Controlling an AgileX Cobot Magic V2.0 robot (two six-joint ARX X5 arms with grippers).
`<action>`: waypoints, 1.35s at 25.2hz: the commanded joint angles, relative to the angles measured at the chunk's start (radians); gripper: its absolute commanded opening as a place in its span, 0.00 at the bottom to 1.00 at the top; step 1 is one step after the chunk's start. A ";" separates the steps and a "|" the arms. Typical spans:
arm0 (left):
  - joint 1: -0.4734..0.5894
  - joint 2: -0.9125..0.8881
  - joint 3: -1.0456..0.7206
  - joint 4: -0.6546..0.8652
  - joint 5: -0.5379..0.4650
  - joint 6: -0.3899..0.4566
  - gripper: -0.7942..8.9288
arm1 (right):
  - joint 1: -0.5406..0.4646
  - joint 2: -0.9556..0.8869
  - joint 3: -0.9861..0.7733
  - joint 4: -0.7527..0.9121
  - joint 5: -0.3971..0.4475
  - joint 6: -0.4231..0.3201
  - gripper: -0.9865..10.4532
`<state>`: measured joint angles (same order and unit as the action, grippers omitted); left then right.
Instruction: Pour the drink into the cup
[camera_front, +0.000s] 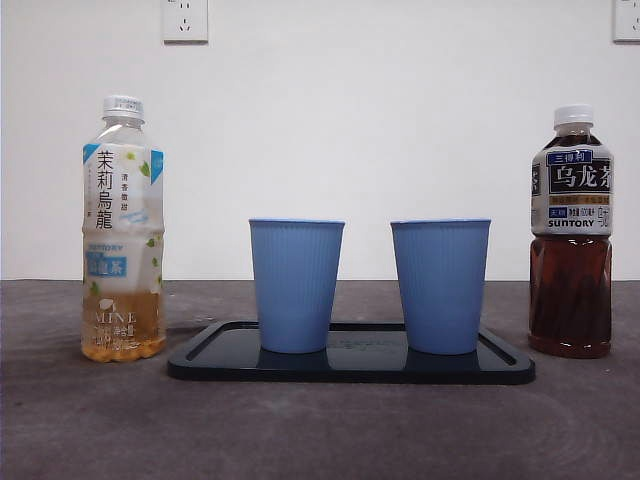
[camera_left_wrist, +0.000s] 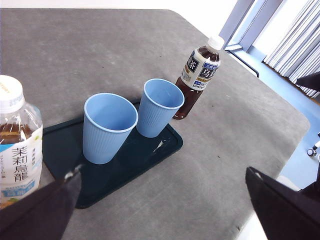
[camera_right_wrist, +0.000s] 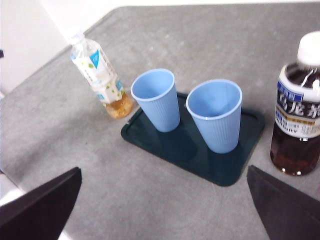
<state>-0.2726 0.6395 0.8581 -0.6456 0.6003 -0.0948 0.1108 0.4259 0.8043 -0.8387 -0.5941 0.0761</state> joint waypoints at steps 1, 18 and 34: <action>-0.004 0.003 0.019 0.016 0.002 0.008 0.63 | 0.003 0.003 0.017 0.039 0.025 0.035 0.60; -0.004 0.020 0.019 0.018 0.002 0.008 0.63 | 0.004 0.168 -0.053 0.325 0.232 0.074 0.60; -0.004 0.041 0.019 0.058 -0.003 0.057 0.63 | 0.021 0.411 -0.448 1.065 0.344 0.135 0.60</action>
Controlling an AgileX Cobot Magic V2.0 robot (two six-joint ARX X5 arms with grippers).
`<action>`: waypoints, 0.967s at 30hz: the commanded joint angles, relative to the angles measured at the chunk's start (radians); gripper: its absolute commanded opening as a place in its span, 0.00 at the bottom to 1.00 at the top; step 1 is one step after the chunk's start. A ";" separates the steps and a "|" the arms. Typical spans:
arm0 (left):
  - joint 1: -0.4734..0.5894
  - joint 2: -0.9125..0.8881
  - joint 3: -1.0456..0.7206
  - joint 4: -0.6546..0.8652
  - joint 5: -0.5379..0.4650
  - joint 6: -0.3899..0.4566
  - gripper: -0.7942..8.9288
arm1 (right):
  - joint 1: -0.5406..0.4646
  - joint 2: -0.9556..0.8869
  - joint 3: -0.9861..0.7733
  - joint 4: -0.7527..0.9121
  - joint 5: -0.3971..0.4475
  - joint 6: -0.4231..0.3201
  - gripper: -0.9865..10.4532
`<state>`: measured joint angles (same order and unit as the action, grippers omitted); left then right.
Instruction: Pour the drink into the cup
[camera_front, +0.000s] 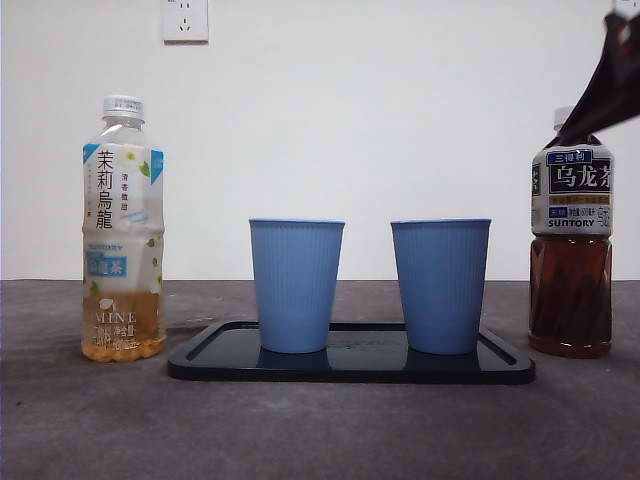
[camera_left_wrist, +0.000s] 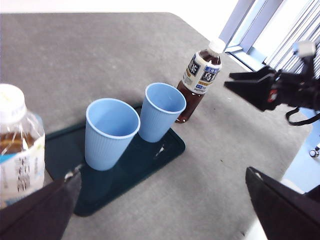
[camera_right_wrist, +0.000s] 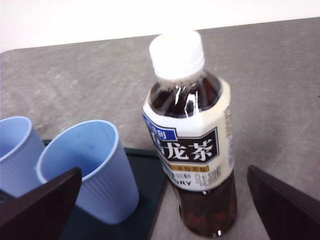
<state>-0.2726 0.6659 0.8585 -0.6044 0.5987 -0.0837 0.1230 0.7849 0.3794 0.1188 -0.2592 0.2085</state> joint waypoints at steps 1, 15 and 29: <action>-0.004 0.021 0.018 0.023 -0.001 0.051 0.63 | 0.012 0.083 -0.039 0.161 0.021 -0.010 0.60; -0.004 0.066 0.018 0.045 0.000 0.050 0.62 | 0.014 0.526 -0.068 0.666 0.100 -0.051 0.60; -0.004 0.066 0.018 0.047 0.000 0.050 0.62 | 0.014 0.677 -0.066 0.890 0.079 -0.032 0.23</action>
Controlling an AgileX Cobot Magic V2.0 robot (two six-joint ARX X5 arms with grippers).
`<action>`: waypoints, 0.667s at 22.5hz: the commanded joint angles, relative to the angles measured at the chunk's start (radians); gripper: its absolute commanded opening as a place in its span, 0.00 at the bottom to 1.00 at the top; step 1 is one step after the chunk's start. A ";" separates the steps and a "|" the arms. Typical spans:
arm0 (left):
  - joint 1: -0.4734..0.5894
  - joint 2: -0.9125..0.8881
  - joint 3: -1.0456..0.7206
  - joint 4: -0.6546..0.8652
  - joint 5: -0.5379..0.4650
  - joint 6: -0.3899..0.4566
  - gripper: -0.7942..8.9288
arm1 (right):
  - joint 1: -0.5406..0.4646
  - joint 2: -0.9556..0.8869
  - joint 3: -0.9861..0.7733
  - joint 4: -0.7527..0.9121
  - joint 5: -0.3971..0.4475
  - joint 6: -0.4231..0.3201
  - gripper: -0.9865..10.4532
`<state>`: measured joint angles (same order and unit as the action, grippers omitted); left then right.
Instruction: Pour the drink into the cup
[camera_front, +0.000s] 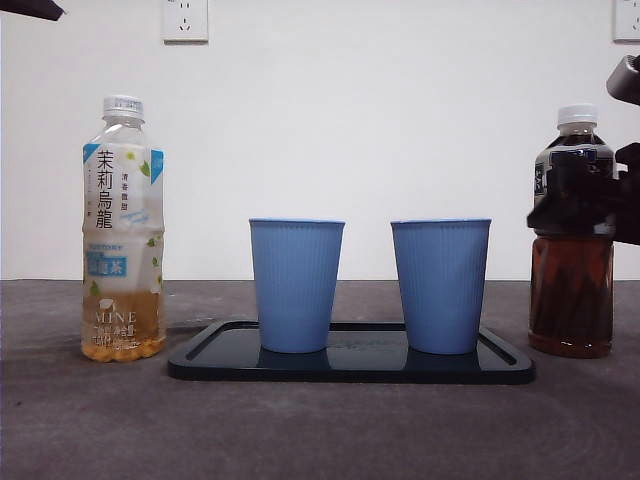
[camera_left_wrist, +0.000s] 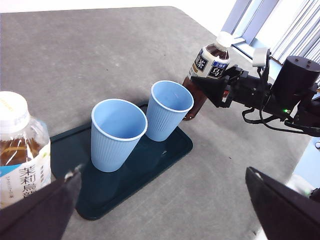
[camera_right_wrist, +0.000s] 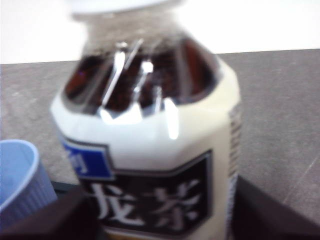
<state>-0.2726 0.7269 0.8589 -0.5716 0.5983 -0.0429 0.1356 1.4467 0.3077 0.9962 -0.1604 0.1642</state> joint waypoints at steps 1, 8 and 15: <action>-0.004 0.005 0.018 0.014 0.000 0.009 0.62 | 0.002 0.011 0.006 0.013 -0.035 0.011 0.22; -0.004 0.005 0.018 0.011 0.000 0.010 0.62 | 0.002 -0.103 0.025 -0.115 -0.045 0.008 0.22; -0.004 0.005 0.018 0.010 0.010 -0.002 0.62 | 0.031 -0.322 0.136 -0.587 -0.014 -0.043 0.21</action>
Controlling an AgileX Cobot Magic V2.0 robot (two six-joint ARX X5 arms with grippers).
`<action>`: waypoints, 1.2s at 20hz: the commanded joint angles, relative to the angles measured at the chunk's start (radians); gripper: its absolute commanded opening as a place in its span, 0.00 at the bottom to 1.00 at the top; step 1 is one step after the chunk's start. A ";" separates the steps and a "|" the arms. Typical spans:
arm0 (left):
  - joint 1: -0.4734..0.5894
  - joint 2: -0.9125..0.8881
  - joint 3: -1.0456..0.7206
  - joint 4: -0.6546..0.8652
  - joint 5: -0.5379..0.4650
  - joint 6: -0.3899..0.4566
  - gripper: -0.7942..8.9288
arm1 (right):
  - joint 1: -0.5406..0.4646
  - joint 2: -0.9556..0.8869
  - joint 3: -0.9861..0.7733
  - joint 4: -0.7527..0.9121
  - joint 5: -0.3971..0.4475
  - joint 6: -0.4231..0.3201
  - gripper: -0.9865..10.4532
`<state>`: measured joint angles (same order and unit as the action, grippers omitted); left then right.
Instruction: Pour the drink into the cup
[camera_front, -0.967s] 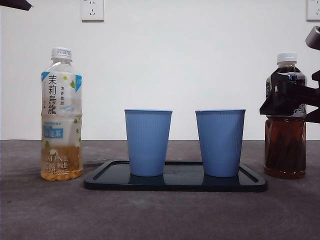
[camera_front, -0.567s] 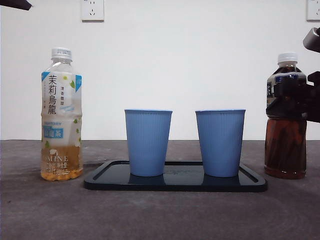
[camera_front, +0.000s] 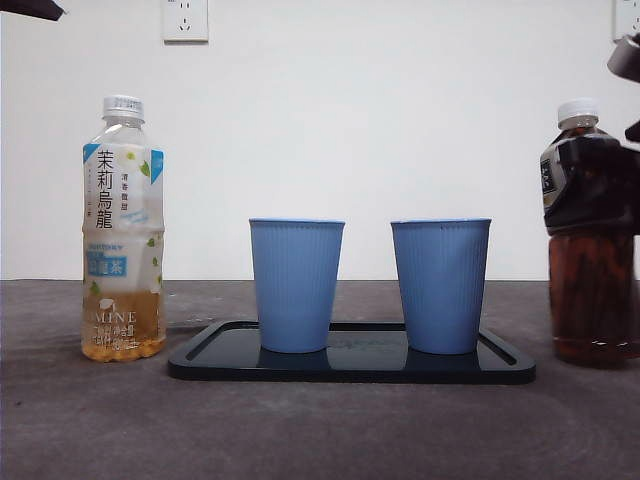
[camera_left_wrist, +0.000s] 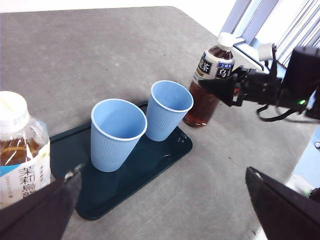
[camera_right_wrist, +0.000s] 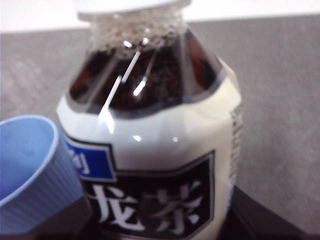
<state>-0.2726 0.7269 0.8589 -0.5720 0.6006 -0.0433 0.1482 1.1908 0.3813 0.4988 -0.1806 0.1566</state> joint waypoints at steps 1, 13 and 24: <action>-0.004 0.005 0.018 0.010 0.010 -0.002 0.62 | 0.028 -0.098 0.085 -0.165 0.021 -0.050 0.21; -0.004 0.005 0.018 -0.037 0.010 0.026 0.62 | 0.306 -0.159 0.502 -1.027 0.417 -0.335 0.21; -0.004 0.005 0.018 -0.034 0.010 0.031 0.62 | 0.498 0.118 0.658 -1.182 0.834 -0.565 0.21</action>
<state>-0.2726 0.7269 0.8589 -0.6136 0.6052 -0.0311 0.6376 1.3079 1.0073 -0.6998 0.6212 -0.3733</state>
